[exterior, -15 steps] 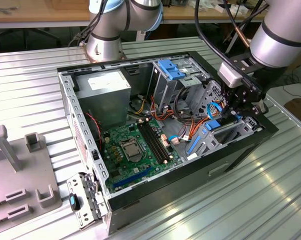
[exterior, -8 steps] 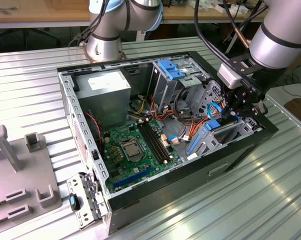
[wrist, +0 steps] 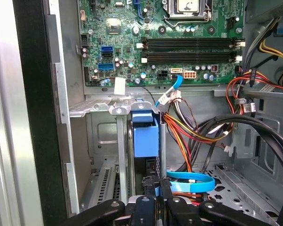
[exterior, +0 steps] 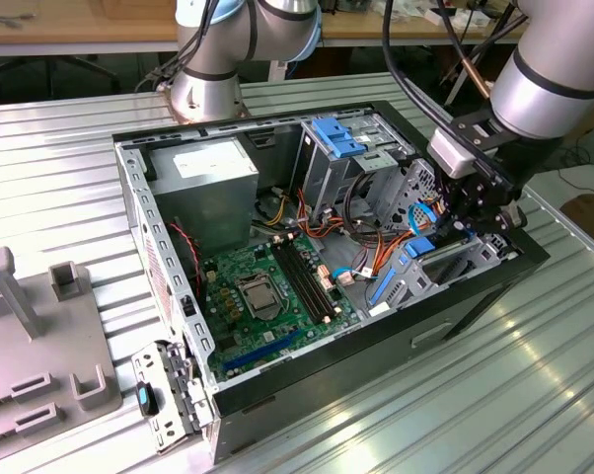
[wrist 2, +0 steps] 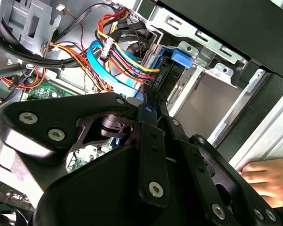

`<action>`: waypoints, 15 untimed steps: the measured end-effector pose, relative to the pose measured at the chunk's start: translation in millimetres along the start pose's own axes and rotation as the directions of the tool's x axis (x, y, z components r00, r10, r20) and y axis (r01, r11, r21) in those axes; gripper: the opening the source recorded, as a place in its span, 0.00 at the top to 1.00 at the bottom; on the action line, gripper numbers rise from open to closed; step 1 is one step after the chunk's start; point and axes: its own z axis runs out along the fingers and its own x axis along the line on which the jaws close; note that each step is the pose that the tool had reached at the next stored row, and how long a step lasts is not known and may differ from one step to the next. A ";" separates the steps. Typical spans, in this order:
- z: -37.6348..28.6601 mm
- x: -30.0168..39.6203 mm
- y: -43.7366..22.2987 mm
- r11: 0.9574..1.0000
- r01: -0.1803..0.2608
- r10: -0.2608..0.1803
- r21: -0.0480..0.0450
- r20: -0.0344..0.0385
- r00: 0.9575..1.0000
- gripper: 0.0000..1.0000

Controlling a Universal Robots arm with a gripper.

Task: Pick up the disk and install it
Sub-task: 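Insert the second disk wire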

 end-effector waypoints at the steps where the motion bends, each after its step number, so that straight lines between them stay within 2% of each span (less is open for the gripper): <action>1: 0.7 0.2 0.1 1.000 0.000 0.000 0.000 0.001 1.000 0.84; 3: 1.2 0.4 0.2 1.000 0.000 0.000 0.000 0.001 1.000 0.84; 4: -1.6 0.2 -0.4 1.000 0.000 0.000 0.000 0.001 1.000 0.84; 9: -2.7 0.1 -0.7 1.000 0.000 0.000 0.000 0.001 1.000 0.84; 11: -0.9 0.2 -0.4 1.000 0.000 0.000 0.000 0.001 1.000 0.84; 12: 2.9 0.5 0.2 1.000 0.000 0.000 0.000 0.000 1.000 0.84; 15: 4.0 0.6 0.4 1.000 0.000 0.000 0.000 0.001 1.000 0.84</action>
